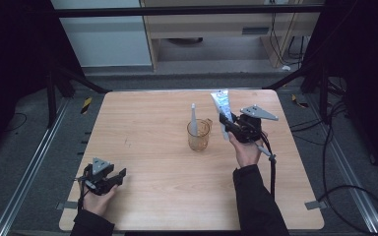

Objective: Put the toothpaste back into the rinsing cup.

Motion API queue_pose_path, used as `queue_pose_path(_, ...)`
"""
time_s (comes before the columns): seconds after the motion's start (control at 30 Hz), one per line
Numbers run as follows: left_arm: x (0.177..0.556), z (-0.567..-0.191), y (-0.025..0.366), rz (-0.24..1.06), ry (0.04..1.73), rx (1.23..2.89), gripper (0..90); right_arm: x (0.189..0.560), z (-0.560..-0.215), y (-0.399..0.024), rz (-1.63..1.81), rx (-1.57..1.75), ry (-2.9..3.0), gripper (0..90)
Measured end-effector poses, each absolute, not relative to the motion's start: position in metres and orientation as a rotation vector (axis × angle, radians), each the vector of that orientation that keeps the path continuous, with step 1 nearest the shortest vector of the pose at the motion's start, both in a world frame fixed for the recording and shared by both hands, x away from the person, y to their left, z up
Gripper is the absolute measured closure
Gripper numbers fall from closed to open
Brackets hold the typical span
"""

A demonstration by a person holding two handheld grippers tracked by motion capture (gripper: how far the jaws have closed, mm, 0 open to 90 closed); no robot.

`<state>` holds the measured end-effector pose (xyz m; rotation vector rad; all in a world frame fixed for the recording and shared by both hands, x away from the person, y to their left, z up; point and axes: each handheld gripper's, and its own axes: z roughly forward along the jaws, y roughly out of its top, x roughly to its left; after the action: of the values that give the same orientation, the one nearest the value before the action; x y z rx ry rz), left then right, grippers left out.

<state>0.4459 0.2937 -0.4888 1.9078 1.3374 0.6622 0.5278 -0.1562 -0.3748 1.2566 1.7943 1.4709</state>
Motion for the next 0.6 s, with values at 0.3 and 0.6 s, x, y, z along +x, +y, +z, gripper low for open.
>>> queue_pose_path(0.3,0.446,-0.489,0.294,0.669,1.337,1.904,45.9,0.545,-0.373,-0.144,1.496,1.258,1.719,68.2)
queue_pose_path(0.6,0.446,-0.489,0.295,0.674,1.343,1.899,45.9,0.560,-0.378,-0.133,1.531,1.260,1.678,68.1)
